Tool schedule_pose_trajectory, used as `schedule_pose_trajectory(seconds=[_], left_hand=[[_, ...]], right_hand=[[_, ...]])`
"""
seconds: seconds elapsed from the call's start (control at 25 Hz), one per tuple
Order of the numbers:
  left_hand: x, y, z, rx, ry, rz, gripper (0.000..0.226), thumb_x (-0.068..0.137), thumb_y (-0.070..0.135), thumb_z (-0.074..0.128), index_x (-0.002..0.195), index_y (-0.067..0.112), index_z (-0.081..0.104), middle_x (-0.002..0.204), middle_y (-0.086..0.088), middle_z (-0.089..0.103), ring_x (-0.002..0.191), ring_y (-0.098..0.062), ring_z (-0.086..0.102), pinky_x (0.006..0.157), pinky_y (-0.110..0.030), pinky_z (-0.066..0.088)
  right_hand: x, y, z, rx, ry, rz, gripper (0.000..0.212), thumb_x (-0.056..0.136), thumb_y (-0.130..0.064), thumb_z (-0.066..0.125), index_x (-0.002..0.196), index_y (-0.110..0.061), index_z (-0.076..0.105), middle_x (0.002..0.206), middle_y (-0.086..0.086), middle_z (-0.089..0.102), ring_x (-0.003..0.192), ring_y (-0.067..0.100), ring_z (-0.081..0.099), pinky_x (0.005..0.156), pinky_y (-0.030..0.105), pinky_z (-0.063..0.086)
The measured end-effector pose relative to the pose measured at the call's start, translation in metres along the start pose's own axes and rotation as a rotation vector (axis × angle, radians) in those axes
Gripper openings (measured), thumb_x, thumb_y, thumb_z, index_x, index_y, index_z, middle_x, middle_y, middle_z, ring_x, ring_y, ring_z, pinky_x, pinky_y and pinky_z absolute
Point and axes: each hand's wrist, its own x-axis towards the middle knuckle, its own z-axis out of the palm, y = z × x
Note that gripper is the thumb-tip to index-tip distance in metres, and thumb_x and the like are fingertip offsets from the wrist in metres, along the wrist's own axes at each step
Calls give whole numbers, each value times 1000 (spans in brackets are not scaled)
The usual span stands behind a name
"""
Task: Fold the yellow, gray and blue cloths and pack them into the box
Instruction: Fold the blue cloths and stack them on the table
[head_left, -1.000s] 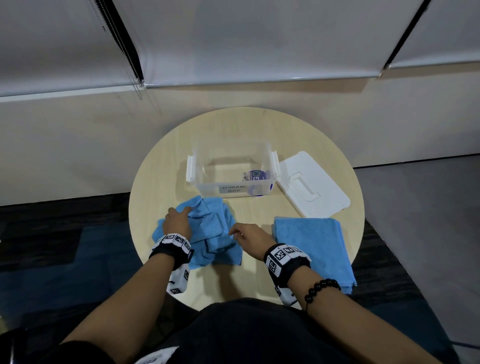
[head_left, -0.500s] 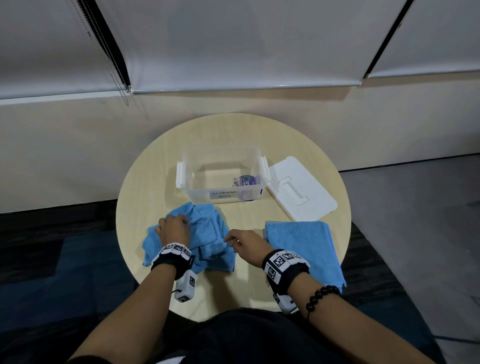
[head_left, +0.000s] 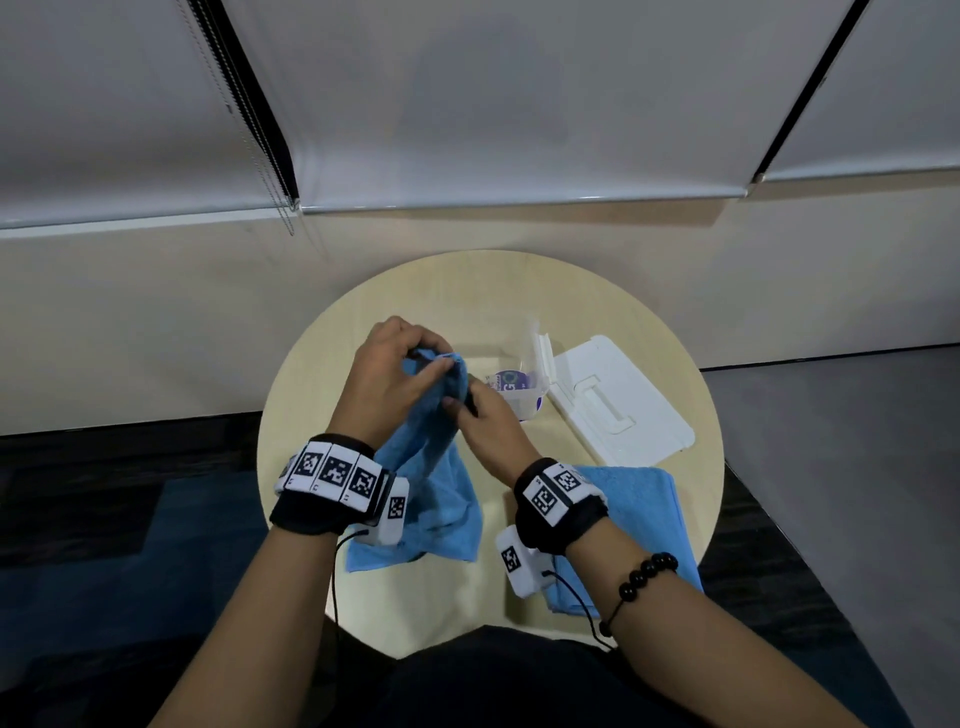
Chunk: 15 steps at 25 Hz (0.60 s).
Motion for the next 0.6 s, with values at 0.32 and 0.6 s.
schedule_pose_trajectory(seconds=[0.32,0.6], left_hand=[[7,23,-16,-283,244,-94,8,92,11,66,98,15,66,115,4,63,112,-11,58,99,-23,45],[25,69,-55,-306,436,43,13,96,27,66,85,27,59,73,17,54,69,0,48,65,-17,42]], right_hand=[[-7,-37,-27,230,-90,-184,20,88,-15,69,88,-7,50,82,0,54,78,16,53,71,33,45],[-7,-49,-56,328,-244,-156,14,103,-24,54,97,-13,58,89,4,54,85,17,51,78,27,42]])
